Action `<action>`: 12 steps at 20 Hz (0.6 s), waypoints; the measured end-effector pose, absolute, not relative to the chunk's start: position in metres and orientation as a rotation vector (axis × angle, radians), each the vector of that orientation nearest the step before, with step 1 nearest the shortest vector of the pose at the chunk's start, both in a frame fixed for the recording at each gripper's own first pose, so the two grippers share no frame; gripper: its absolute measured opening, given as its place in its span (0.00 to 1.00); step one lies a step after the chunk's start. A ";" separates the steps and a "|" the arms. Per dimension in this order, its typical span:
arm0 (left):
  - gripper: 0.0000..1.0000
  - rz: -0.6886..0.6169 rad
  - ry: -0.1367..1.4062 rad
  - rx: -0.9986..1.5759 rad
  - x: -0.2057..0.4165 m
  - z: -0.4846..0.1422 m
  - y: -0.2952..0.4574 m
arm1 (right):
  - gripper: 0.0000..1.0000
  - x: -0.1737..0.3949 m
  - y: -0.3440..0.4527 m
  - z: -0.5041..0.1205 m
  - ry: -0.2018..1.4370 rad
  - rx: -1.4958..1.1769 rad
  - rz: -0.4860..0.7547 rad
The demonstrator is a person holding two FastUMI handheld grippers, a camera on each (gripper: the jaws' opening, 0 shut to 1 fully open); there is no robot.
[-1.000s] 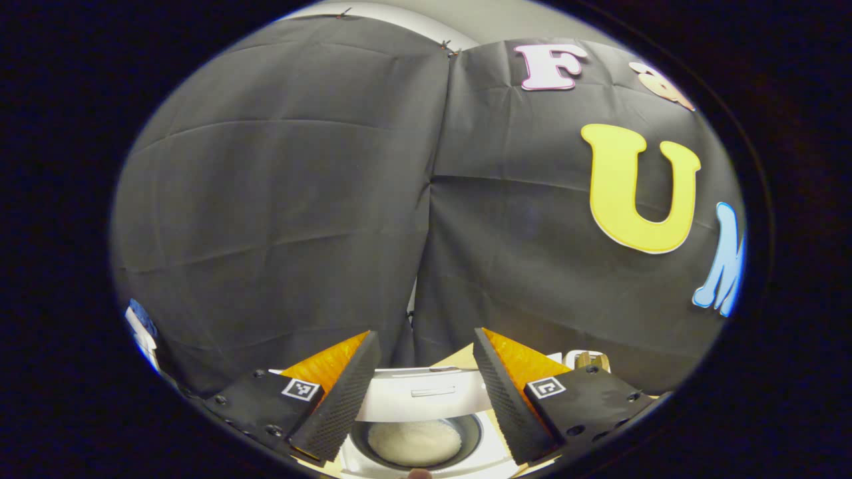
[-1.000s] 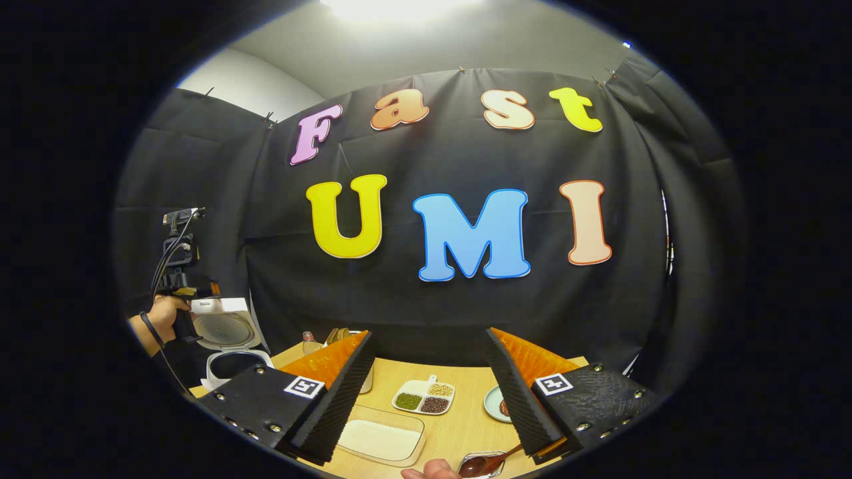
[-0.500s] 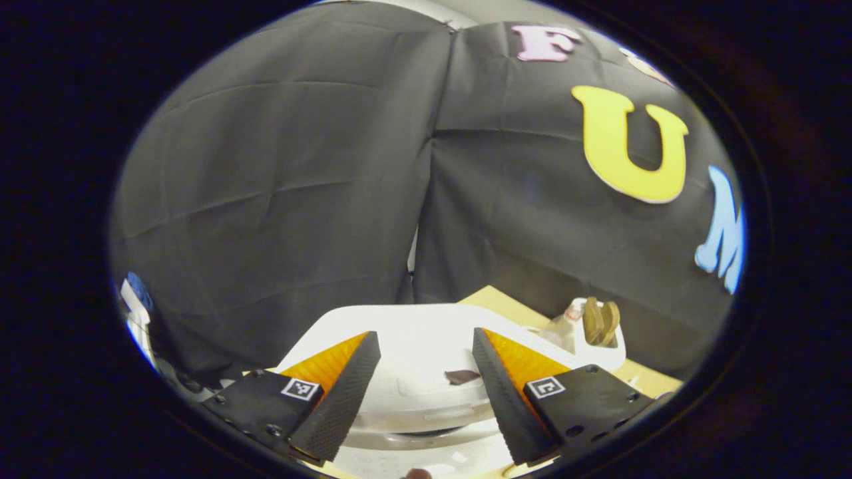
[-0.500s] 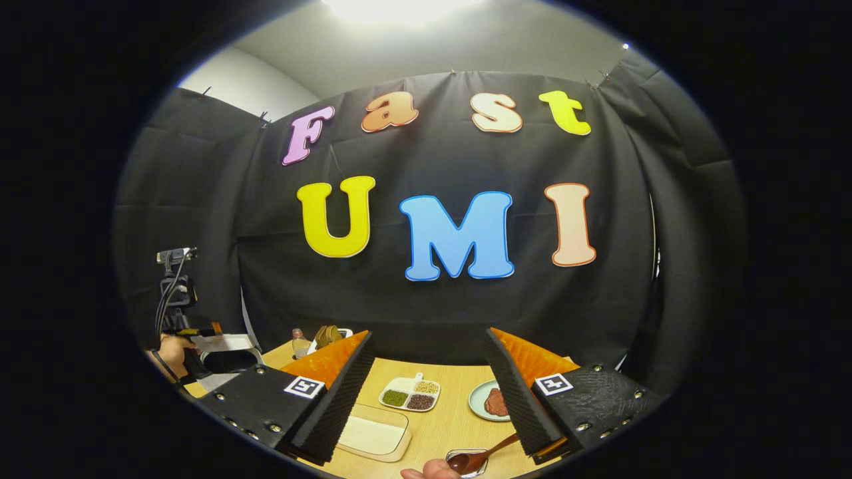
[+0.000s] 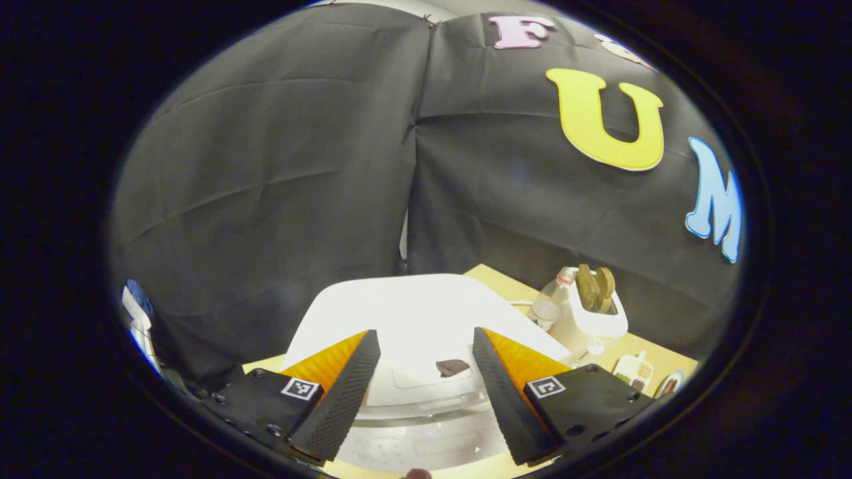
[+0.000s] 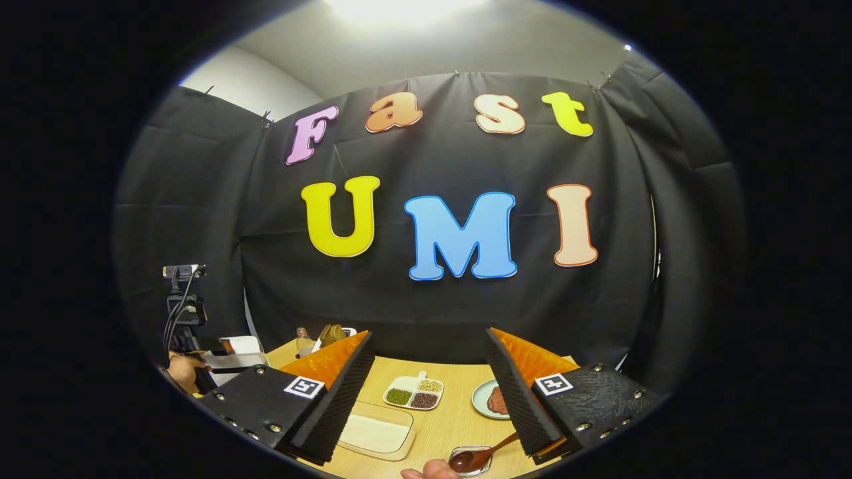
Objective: Close the left gripper, press the button to open the rice cooker; take a wooden spoon from the chopstick holder with the right hand, scoop a spoonful of rice and pour it into the rice cooker, then put the wooden spoon back into the chopstick holder.
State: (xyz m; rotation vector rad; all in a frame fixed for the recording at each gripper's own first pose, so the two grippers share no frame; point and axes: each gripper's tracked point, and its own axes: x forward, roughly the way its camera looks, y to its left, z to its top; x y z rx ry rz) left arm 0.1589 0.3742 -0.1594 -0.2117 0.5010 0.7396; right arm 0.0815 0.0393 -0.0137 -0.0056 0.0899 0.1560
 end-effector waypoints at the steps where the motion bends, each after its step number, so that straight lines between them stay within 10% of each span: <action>1: 0.98 0.732 0.511 -0.209 0.159 -0.161 0.371 | 0.99 0.081 0.041 -0.014 0.094 -0.004 0.157; 12: 0.94 0.689 0.566 -0.204 0.166 -0.195 0.357 | 0.99 0.064 0.037 -0.013 0.096 -0.001 0.122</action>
